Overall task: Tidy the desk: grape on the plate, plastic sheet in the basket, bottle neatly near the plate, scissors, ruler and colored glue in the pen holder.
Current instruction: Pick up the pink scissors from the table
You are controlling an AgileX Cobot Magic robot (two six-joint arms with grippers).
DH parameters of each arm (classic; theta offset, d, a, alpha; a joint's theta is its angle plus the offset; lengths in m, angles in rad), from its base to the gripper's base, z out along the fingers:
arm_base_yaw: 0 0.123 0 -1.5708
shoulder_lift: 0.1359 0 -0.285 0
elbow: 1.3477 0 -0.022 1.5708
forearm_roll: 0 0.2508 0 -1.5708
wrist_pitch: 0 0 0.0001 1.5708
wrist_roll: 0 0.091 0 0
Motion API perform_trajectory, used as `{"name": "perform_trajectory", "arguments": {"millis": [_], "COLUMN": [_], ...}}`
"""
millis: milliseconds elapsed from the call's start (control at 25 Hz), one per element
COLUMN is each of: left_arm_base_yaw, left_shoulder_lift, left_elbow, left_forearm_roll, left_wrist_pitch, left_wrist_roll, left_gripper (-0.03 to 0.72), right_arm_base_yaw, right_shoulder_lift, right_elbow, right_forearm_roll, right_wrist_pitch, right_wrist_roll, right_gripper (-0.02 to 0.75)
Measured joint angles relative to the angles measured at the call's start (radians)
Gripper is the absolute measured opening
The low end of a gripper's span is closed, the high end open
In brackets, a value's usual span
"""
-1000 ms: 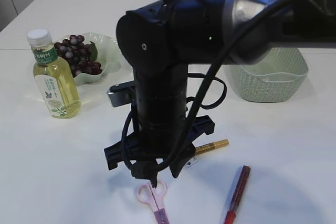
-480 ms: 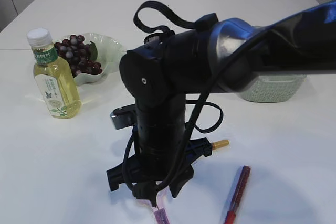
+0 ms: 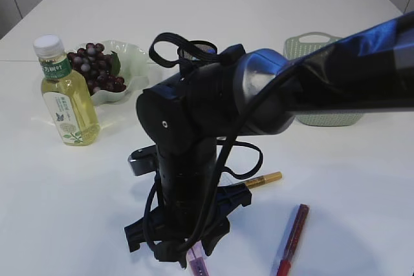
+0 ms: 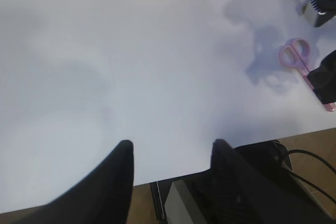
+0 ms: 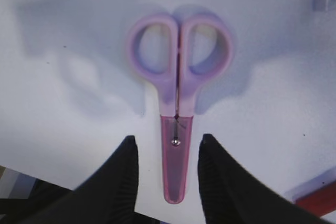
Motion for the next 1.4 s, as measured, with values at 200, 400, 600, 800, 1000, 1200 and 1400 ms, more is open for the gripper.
{"name": "perform_trajectory", "arguments": {"millis": [200, 400, 600, 800, 1000, 1200, 1400], "left_arm_base_yaw": [0.0, 0.0, 0.0, 0.0, 0.0, 0.0, 0.0], "left_shoulder_lift": [0.0, 0.0, 0.0, 0.0, 0.0, 0.0, 0.0], "left_elbow": [0.0, 0.0, 0.0, 0.0, 0.0, 0.0, 0.0], "left_forearm_roll": [0.0, 0.0, 0.0, 0.0, 0.0, 0.0, 0.0], "left_wrist_pitch": [0.0, 0.0, 0.0, 0.0, 0.0, 0.0, 0.0], "left_wrist_roll": [0.0, 0.0, 0.0, 0.0, 0.0, 0.0, 0.0], "left_gripper": [0.353, 0.353, 0.353, 0.353, 0.353, 0.353, 0.353], "right_arm_base_yaw": [0.0, 0.0, 0.0, 0.0, 0.0, 0.0, 0.0], "right_shoulder_lift": [0.018, 0.027, 0.027, 0.027, 0.027, 0.027, 0.027], "right_elbow": [0.0, 0.0, 0.0, 0.0, 0.0, 0.0, 0.0], "right_forearm_roll": [0.0, -0.002, -0.006, -0.021, -0.027, -0.03, -0.031], "right_wrist_pitch": [-0.004, -0.023, -0.04, -0.04, -0.008, -0.004, -0.012], "right_wrist_roll": [0.0, 0.002, 0.002, 0.002, 0.002, 0.002, 0.002], "right_gripper": [0.312, 0.312, 0.311, 0.311, 0.311, 0.311, 0.312]}}
